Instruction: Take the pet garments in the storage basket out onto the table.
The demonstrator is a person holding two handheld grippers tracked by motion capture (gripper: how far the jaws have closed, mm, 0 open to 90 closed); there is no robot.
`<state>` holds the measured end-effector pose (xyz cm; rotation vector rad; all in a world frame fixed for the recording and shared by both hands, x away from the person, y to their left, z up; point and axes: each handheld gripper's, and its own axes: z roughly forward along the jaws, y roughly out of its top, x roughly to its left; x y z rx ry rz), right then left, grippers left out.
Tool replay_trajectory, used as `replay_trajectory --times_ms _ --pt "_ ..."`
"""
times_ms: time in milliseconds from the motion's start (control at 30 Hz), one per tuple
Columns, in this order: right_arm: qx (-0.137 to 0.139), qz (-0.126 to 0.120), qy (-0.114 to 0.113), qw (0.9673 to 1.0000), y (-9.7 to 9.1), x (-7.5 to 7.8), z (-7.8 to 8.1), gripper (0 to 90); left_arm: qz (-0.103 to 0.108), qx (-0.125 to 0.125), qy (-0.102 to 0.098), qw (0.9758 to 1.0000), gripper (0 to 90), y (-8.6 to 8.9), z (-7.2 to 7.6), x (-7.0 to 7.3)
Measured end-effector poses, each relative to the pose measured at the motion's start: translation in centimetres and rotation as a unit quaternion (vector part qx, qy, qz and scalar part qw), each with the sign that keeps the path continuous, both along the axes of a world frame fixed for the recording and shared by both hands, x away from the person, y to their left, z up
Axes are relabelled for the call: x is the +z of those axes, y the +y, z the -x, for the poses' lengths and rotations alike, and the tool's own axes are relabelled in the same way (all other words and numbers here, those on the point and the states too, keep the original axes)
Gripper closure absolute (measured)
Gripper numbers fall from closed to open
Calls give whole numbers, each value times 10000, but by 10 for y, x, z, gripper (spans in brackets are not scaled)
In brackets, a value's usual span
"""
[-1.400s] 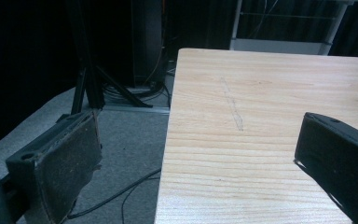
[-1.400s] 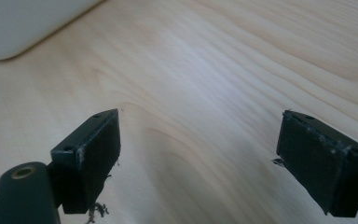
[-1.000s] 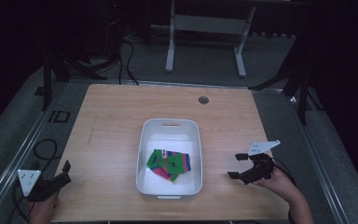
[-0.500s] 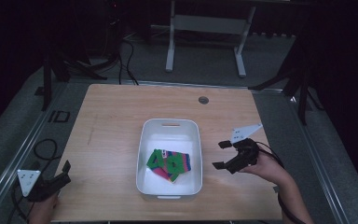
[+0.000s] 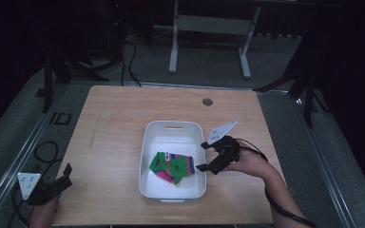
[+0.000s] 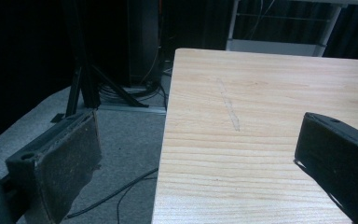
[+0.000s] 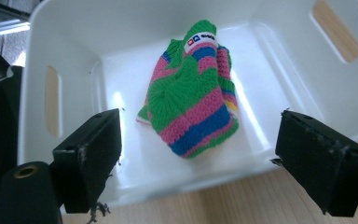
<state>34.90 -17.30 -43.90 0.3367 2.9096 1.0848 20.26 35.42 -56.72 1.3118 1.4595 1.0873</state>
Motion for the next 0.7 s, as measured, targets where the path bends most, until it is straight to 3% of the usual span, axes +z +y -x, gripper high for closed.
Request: replay_trajectory --times_ms 200,233,700 --pt "129 190 52 9997 22 -11 -5 140 8 -14 3 10000 9 0 0 0" --pt "159 338 10 9993 33 -16 -8 140 19 -28 1 10000 9 0 0 0" --pt "350 775 155 9963 79 -37 -18 140 28 -64 -5 10000 9 1 0 0"
